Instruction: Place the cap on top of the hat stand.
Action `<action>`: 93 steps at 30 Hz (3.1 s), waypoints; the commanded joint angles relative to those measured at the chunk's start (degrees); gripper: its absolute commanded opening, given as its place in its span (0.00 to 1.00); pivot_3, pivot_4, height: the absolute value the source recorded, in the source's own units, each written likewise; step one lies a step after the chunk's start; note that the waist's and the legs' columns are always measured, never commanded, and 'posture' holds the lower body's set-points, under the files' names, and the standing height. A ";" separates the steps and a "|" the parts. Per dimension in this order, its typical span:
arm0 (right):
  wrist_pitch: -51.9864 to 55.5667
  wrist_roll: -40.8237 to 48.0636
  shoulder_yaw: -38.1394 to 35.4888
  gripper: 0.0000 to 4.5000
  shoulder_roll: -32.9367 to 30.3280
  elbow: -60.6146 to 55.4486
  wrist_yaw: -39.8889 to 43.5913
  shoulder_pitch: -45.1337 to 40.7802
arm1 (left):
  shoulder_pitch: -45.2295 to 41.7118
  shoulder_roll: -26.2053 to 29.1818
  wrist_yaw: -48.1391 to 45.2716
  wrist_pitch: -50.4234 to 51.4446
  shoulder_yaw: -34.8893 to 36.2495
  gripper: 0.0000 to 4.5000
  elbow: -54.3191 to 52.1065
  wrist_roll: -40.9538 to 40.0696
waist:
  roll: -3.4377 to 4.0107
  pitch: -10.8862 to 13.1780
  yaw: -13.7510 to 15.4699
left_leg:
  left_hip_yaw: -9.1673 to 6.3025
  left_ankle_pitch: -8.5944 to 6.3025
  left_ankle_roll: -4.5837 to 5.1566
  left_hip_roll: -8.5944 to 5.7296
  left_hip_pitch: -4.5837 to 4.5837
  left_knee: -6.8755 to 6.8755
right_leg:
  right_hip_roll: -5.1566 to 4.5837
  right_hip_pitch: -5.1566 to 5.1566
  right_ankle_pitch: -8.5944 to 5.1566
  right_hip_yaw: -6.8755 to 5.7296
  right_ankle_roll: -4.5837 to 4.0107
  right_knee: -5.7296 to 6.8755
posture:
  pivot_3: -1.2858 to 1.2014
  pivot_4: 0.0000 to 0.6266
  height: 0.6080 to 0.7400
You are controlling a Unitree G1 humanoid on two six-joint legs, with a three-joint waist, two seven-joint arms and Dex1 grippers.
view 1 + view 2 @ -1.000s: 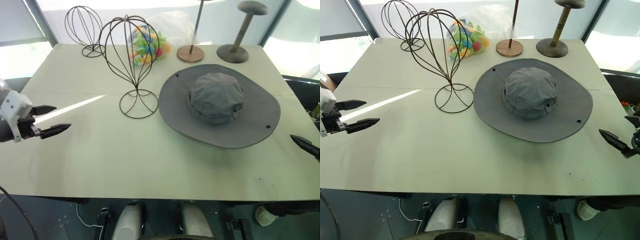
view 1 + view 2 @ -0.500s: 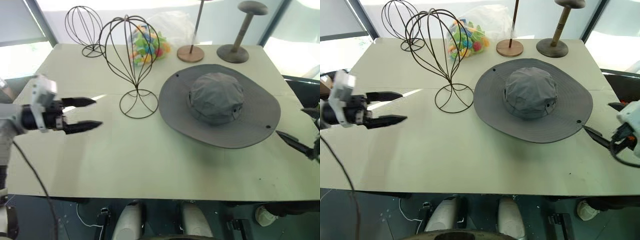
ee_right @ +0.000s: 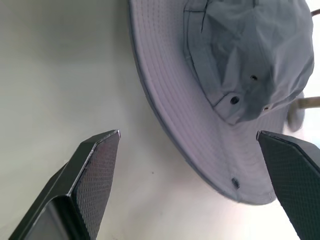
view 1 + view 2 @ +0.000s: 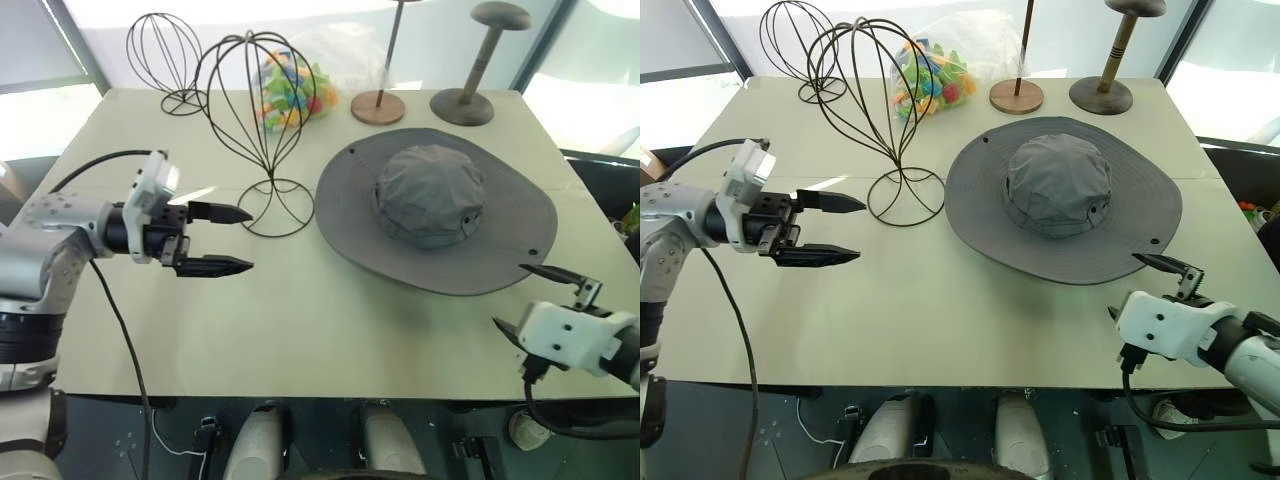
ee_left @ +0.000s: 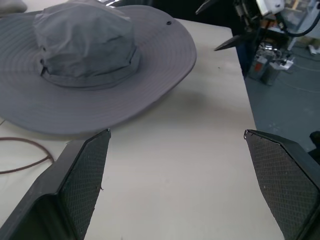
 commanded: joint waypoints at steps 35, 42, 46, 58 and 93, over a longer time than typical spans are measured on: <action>-1.50 -6.28 22.84 0.00 8.93 29.30 -12.79 -29.79 | -3.21 -1.44 5.25 3.91 3.68 1.00 -4.17 -2.19 | 0.01 0.01 0.00 | -0.03 0.00 0.00 0.00 -0.03 0.04 | 0.00 -0.04 0.00 0.01 -0.01 0.05 | 0.52 0.24 0.99; 23.50 13.87 13.67 0.00 14.12 19.26 -7.42 -43.40 | -1.05 -0.99 9.12 5.04 7.57 1.00 -5.77 -3.73 | 0.06 0.05 -0.15 | -0.06 0.00 0.00 0.01 -0.03 0.04 | 0.00 -0.06 0.01 0.00 -0.01 0.10 | 0.52 0.24 0.99; 33.60 21.21 13.11 0.00 12.05 26.18 -6.62 -64.74 | 0.36 0.17 11.78 5.33 12.27 1.00 -5.74 -4.86 | 0.29 0.19 -0.48 | 0.01 0.01 0.00 0.01 -0.09 0.03 | -0.03 -0.21 0.01 0.03 -0.01 0.13 | 0.52 0.24 0.99; 17.85 20.12 25.38 0.00 20.77 65.00 -7.00 -107.09 | 5.34 3.71 20.84 10.51 29.34 1.00 -7.81 -12.88 | 0.29 0.22 -0.94 | 0.16 0.00 0.01 -0.01 -0.29 -0.14 | -0.11 -0.58 0.01 0.09 -0.01 0.15 | 0.52 0.24 0.99; -36.01 -31.55 48.68 0.00 21.43 60.87 -43.61 -79.80 | 20.20 15.92 27.26 23.00 59.95 1.00 -7.51 -23.20 | 0.19 0.17 -1.94 | 0.15 0.17 -0.30 0.01 -0.33 -0.17 | -0.10 -0.76 0.01 0.13 -0.03 0.33 | 0.52 0.24 0.99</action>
